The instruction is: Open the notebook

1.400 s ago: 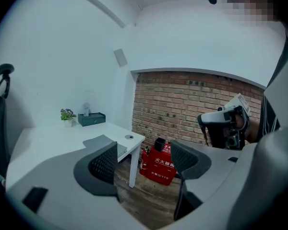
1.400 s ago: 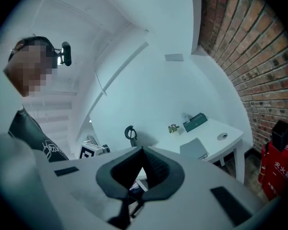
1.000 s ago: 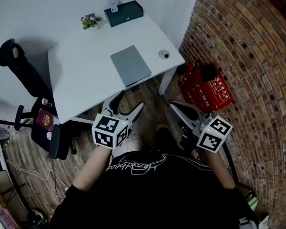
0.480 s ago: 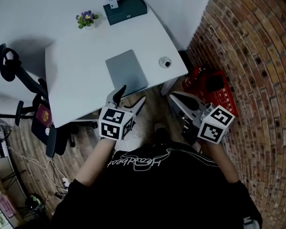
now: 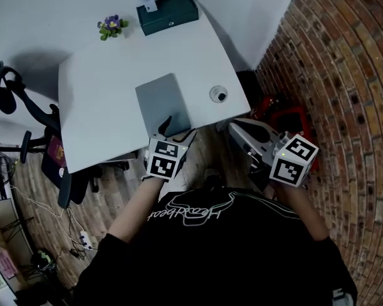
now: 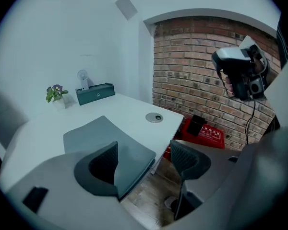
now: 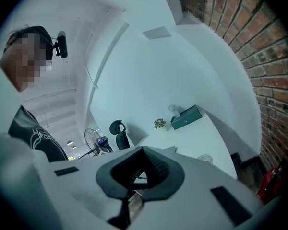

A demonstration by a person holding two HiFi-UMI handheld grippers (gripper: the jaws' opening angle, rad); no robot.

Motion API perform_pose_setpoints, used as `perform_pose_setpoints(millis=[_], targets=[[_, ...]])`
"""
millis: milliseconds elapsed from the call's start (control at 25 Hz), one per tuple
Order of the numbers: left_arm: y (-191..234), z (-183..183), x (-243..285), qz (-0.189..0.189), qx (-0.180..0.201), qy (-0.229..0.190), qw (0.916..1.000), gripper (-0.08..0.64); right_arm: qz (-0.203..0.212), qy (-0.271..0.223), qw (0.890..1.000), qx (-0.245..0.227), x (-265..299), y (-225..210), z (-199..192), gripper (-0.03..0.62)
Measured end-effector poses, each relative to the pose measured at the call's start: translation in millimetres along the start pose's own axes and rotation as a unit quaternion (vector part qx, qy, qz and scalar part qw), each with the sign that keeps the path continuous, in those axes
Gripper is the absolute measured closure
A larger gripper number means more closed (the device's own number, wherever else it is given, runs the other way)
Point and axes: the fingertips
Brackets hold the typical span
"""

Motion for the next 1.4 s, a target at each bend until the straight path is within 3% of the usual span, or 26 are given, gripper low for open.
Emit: perform_pose_setpoints(millis=[280, 600, 1080, 1400], targets=[[9.3, -16.5, 23.7, 0.039, 0.036, 0.024, 0.9983, 0.216, 0.014, 0.02, 1.0, -0.001, 8.7, -17.7, 1.3, 0.591], [8.2, -23.9, 32.9, 0.054, 0.072, 0.03, 0.9955, 0.218, 0.021, 0.038, 0.999, 0.003, 10.9, -24.6, -7.9, 0.591], [8.8, -26.8, 32.7, 0.045, 0.057, 0.035, 0.9968, 0.278, 0.026, 0.047, 0.999, 0.0, 12.1, -23.6, -11.7, 0.591], [4.0, -14.0, 20.0, 0.023, 0.019, 0.011, 0.9995, 0.384, 0.037, 0.044, 0.998, -0.002, 15.1, -18.3, -5.3, 0.591]])
Point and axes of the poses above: the fingertips, and each gripper's own axes: x forward along the fingers, y to its left, z out of its top, and after that the axes turned 5 degrees about z, right-handed
